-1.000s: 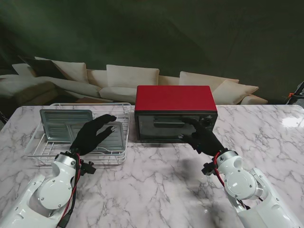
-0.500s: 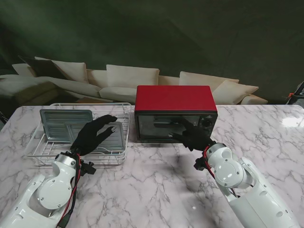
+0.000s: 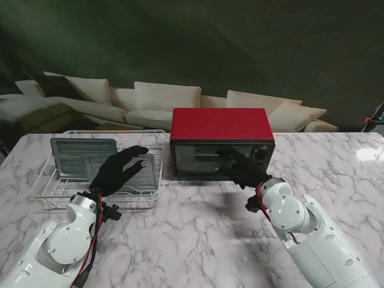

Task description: Slide the trays into the oven

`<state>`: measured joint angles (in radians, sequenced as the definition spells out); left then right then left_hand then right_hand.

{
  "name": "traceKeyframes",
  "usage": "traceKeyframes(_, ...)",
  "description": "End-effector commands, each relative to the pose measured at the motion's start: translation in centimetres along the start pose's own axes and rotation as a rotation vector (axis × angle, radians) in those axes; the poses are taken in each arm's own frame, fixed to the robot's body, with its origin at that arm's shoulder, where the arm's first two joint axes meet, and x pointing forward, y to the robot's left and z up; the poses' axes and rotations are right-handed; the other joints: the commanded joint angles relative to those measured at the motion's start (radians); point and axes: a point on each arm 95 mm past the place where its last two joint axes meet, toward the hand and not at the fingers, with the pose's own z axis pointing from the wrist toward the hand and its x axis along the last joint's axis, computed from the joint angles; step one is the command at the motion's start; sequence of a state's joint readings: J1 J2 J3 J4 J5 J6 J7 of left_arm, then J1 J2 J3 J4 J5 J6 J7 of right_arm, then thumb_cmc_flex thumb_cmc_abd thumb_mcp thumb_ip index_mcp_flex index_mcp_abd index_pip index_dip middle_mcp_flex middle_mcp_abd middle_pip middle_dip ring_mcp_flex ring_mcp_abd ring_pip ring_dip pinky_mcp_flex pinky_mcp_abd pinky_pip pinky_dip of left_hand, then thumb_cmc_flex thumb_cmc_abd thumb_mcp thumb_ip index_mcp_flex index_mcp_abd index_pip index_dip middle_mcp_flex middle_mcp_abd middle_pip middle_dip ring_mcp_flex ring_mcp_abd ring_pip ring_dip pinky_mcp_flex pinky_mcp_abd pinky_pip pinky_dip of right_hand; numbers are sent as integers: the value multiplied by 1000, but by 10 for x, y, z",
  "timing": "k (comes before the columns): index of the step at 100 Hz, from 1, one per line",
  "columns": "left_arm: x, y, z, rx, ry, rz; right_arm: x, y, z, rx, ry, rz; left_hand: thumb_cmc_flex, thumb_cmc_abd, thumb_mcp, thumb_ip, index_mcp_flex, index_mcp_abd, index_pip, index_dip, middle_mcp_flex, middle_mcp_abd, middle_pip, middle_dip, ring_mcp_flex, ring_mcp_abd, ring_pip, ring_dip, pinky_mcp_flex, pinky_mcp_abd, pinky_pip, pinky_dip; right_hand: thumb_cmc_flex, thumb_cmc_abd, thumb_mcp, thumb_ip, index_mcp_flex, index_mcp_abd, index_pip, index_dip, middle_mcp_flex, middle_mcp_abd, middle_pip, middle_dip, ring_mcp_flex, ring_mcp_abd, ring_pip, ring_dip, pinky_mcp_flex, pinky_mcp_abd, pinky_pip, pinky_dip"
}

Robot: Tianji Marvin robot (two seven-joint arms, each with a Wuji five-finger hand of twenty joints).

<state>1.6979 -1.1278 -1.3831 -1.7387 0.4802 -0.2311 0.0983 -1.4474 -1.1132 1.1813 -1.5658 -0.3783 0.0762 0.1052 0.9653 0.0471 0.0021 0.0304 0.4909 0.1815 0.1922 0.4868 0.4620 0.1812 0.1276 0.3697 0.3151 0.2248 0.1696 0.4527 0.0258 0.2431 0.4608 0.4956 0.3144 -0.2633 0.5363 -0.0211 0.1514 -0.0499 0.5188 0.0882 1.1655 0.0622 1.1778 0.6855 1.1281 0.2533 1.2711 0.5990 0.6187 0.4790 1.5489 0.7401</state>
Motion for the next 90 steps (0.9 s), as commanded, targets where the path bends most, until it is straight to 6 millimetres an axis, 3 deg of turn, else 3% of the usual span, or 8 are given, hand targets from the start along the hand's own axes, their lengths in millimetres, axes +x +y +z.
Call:
traceKeyframes(1,0,2,0,-12,2,-4,-8,-9,-4,26,-26,4,-18,35,-25,-25,12,-22,4,5,17,-15,5,7,15,-2,6,7,-2,4,-8,20,-25,31,-17,-5,80,98,43,13,27,-5,48,-7,36,10,24,-9,5,8,65,-3)
traceKeyframes(18,0,1,0,-9,2,-4,-11,-14,-12,29,-20,-13,-18,35,-25,-25,11,-22,4,5,18,-16,5,8,16,-2,7,7,0,6,-9,21,-28,26,-12,-4,171,157,89,41,60,-6,47,-14,67,12,22,-15,30,20,66,-7)
traceKeyframes(41,-1,0,0,-6,4,-4,-11,-19,-30,58,-23,-13,-18,35,-25,-24,13,-22,4,5,19,-15,6,8,16,-2,7,7,0,7,-9,22,-29,37,-6,-5,244,186,106,61,57,1,41,-20,60,17,13,-21,25,26,58,-13)
traceKeyframes(90,-1,-5,-4,13,16,3,-10,-42,-64,182,-52,62,-16,36,-25,-23,17,-22,6,6,21,-15,5,8,20,-1,8,7,1,9,-9,22,4,67,-36,-3,299,225,85,143,51,26,18,-35,43,36,-21,-24,1,43,28,-25)
